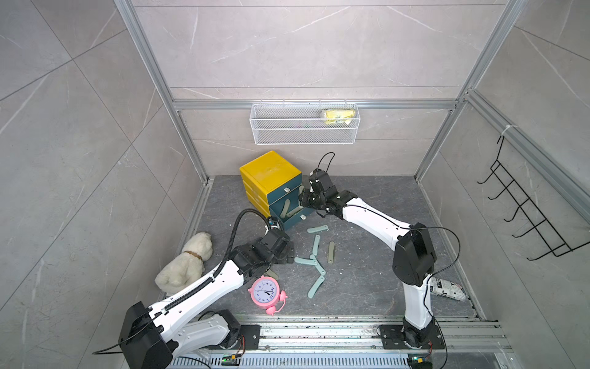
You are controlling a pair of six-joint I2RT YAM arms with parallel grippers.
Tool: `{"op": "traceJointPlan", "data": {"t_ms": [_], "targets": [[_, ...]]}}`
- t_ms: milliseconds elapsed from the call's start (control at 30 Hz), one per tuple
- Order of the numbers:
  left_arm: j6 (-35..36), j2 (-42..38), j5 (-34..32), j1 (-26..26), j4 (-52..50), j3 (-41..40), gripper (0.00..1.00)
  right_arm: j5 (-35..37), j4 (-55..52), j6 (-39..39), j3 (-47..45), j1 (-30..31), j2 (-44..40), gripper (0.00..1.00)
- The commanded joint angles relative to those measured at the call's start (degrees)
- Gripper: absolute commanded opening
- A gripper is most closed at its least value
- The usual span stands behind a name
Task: Place the fruit knives into the drawer by color
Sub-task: Place the fruit knife in the drawer.
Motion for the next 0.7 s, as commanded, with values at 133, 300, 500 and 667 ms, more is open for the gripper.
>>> {"op": "traceJointPlan", "data": {"t_ms": [133, 300, 500, 667], "targets": [[-0.38, -0.06, 0.78, -0.03, 0.04, 0.96, 0.99, 0.49, -1.79, 0.33, 2.35, -0.16, 0.33, 0.51], [-0.33, 0.0, 1.06, 0.01, -0.11, 1.18, 1.0, 1.32, -1.31, -0.31, -0.85, -0.14, -4.88, 0.55], [0.0, -1.2, 0.8, 0.01, 0.31, 0.98, 1.0, 2.59, -1.28, -1.12, -12.36, -0.13, -14.81, 0.59], [0.27, -2.25, 0.63, 0.02, 0.86, 0.65, 1.0, 4.1, -3.43, -2.18, -23.34, -0.14, -23.86, 0.64]]}}
